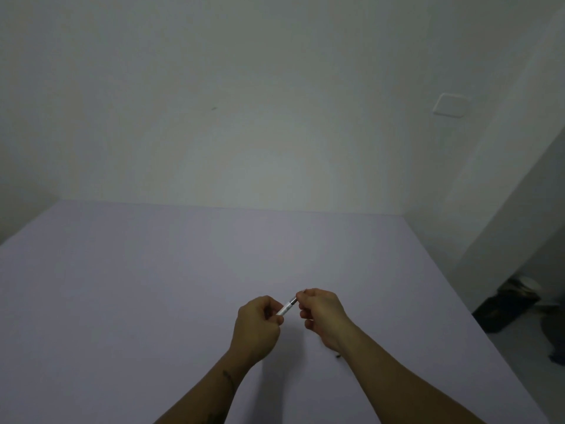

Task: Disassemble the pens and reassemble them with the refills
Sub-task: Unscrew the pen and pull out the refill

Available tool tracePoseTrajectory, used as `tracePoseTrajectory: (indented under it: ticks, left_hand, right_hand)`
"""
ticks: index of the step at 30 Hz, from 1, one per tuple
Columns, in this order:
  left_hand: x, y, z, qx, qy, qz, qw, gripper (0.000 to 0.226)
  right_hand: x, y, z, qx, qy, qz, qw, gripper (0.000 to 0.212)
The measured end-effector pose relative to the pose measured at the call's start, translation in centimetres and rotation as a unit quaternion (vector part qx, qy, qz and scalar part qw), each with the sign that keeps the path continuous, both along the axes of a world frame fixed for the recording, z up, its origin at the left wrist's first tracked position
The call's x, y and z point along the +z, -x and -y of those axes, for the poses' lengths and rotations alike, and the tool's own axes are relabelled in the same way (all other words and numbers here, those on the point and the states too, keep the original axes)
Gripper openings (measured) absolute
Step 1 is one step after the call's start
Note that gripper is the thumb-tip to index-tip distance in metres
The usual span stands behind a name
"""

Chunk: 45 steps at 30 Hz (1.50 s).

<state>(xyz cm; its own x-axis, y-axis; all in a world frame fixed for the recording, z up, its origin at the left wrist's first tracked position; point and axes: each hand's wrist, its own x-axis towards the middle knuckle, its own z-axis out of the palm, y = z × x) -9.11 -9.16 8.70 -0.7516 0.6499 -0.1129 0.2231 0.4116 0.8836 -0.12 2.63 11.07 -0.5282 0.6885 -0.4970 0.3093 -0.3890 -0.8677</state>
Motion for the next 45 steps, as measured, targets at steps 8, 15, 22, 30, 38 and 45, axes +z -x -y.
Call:
tracePoseTrajectory:
  ticks: [8, 15, 22, 30, 38, 45]
  left_hand:
    - [0.0, -0.4, 0.1, 0.000, 0.000, -0.004, 1.000, 0.026]
    - [0.1, -0.7, 0.4, -0.005, -0.002, -0.008, 1.000, 0.023]
    - [0.1, -0.8, 0.4, 0.004, -0.010, -0.007, 1.000, 0.024]
    - [-0.1, -0.8, 0.2, 0.003, -0.007, -0.011, 1.000, 0.021]
    - [-0.3, -1.0, -0.5, -0.001, -0.011, -0.016, 1.000, 0.024]
    - [-0.6, -1.1, -1.4, 0.000, -0.008, -0.018, 1.000, 0.025]
  right_hand:
    - [0.3, -0.3, 0.2, 0.015, 0.027, 0.002, 1.000, 0.011]
    - [0.4, -0.3, 0.3, -0.006, 0.048, -0.002, 0.999, 0.015]
    - [0.3, -0.6, 0.4, -0.005, 0.069, -0.008, 0.998, 0.011]
    - [0.4, -0.5, 0.2, -0.005, 0.035, -0.004, 0.999, 0.021]
    - [0.2, -1.1, -0.4, -0.014, 0.092, -0.043, 0.995, 0.020]
    - [0.0, -1.0, -1.3, -0.011, 0.046, 0.001, 0.999, 0.015]
